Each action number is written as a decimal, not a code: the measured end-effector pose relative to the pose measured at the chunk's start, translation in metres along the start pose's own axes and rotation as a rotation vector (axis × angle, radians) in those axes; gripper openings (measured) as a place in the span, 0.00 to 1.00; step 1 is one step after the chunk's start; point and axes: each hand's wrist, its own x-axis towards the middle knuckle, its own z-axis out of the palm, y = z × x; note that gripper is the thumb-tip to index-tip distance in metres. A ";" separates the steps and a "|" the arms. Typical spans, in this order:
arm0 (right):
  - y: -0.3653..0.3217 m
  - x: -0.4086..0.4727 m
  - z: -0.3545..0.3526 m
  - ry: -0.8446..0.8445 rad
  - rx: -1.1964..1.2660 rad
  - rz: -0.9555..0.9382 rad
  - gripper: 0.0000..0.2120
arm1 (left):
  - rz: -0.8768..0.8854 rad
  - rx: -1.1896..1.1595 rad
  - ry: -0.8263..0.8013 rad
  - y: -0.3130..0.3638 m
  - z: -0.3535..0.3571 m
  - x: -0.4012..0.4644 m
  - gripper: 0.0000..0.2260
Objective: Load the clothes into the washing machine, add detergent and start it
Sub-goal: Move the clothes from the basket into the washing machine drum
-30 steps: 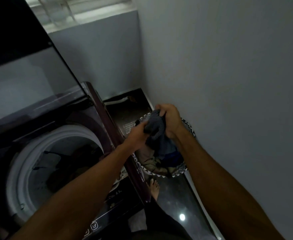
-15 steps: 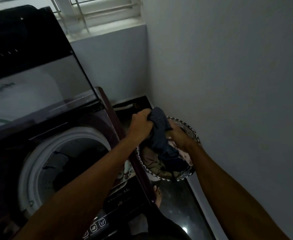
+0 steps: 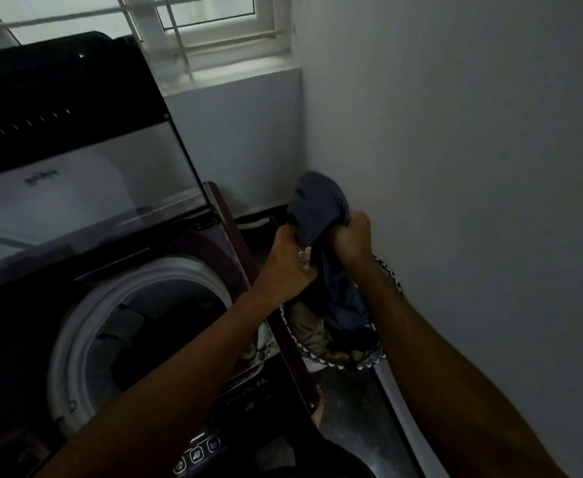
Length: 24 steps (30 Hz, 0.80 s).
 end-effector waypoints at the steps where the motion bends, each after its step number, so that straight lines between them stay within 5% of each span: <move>1: -0.013 -0.003 0.001 -0.017 0.057 -0.046 0.22 | -0.030 -0.006 -0.057 -0.005 0.001 -0.002 0.37; 4: -0.052 -0.009 0.008 -0.045 0.244 -0.132 0.22 | -0.152 -0.038 -0.202 -0.008 0.004 -0.007 0.44; 9: -0.105 -0.014 0.019 -0.084 0.512 -0.216 0.22 | -0.369 -0.218 -0.121 -0.002 0.003 -0.003 0.45; 14: -0.117 -0.010 0.027 -0.099 0.626 -0.223 0.20 | -0.388 -0.256 0.043 0.014 -0.023 0.004 0.17; 16: -0.108 -0.006 0.028 -0.091 0.578 -0.208 0.21 | -0.383 -0.186 0.095 0.011 -0.033 0.003 0.06; 21: -0.055 0.007 0.028 -0.012 0.209 0.003 0.22 | -0.328 -0.055 0.138 0.017 -0.053 0.001 0.09; 24: -0.021 0.011 0.026 -0.006 0.011 0.238 0.14 | -0.255 -0.090 0.173 0.021 -0.059 0.001 0.11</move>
